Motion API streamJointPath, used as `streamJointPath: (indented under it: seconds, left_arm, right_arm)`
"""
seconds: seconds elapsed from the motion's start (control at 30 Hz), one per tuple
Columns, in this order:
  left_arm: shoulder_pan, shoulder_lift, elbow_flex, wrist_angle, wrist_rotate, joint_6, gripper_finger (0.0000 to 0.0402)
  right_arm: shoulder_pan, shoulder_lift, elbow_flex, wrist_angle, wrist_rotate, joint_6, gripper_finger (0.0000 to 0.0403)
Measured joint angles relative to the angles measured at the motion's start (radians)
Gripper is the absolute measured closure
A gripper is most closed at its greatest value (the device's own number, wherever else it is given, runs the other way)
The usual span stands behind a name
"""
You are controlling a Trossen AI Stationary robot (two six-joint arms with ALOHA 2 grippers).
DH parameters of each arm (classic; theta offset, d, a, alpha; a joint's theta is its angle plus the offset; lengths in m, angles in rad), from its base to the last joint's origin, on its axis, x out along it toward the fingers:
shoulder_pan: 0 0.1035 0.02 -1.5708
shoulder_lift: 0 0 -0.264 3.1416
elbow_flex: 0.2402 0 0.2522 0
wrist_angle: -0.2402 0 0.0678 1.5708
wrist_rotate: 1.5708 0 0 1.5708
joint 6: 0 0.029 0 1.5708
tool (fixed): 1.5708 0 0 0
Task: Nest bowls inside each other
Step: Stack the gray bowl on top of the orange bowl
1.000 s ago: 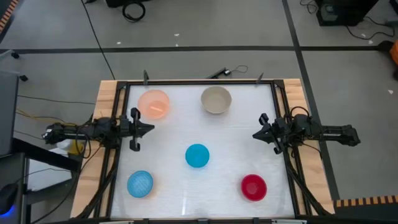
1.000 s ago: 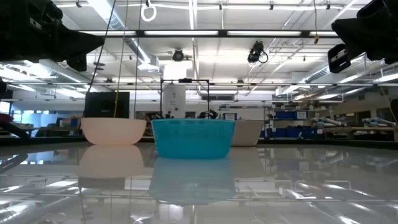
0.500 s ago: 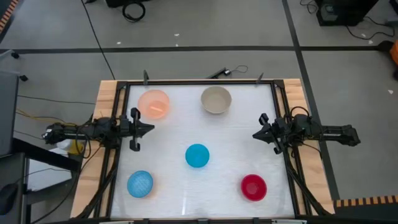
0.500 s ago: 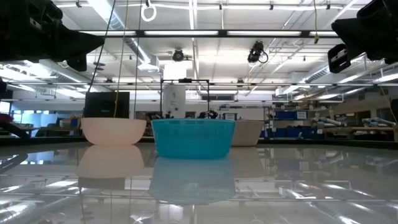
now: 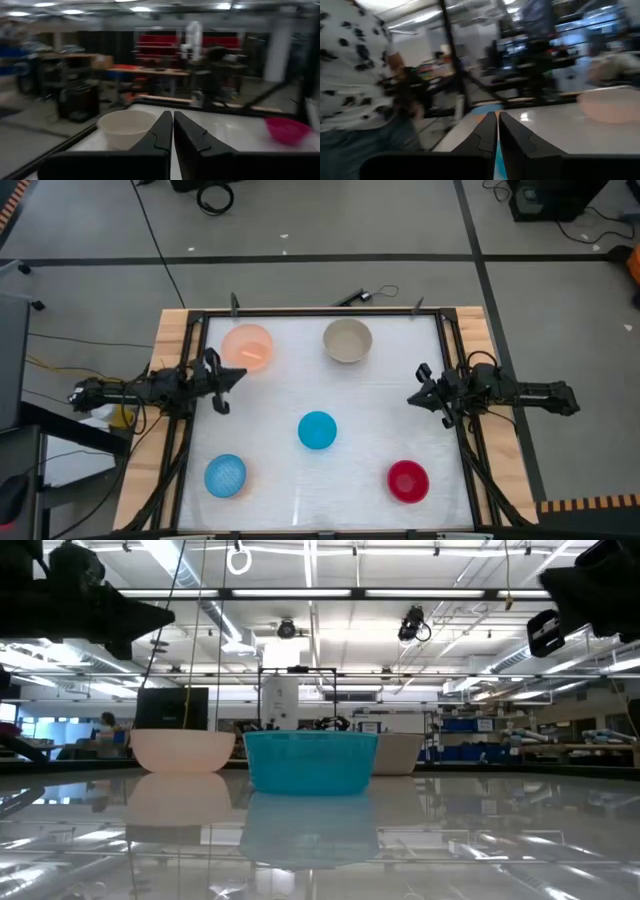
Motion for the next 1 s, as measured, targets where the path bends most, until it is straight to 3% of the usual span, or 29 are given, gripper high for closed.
streamJointPath:
  seconds: [0.07,0.13,0.3,0.4,0.53,0.73,0.83,0.93,1.0]
  left_arm:
    - [0.000,0.008,0.000,0.000,-0.050,-0.026,0.0381]
    - [0.000,0.012,0.000,0.002,-0.063,-0.055,0.0381]
    - [0.000,0.021,0.000,0.031,-0.062,-0.141,0.0381]
    - [0.000,0.019,0.000,0.057,-0.062,-0.230,0.0381]
    - [0.000,0.020,0.000,0.059,-0.061,-0.325,0.0381]
    - [0.000,0.020,0.000,0.131,-0.067,-0.412,0.0381]
    - [0.000,0.019,0.000,0.142,-0.122,-0.530,0.0381]
    - [0.000,0.020,0.001,0.150,-0.130,-0.577,0.0381]
    - [-0.001,0.024,0.016,0.127,-0.107,-0.609,0.0381]
  right_arm:
    - [-0.026,0.001,0.000,-0.002,-0.171,-0.086,0.0374]
    - [-0.040,0.013,0.000,-0.004,-0.270,-0.211,0.0374]
    - [-0.044,0.020,0.000,-0.003,-0.230,-0.328,0.0374]
    - [-0.044,0.020,0.000,0.002,-0.167,-0.355,0.0374]
    - [-0.044,0.020,0.000,0.019,0.022,-0.468,0.0374]
    - [-0.044,0.020,0.000,0.182,0.252,-0.463,0.0374]
    - [-0.044,0.020,0.000,0.265,0.475,-0.216,0.0374]
    - [-0.045,0.022,0.000,0.245,0.817,0.260,0.0374]
    - [-0.049,0.032,0.000,0.185,0.919,0.515,0.0374]
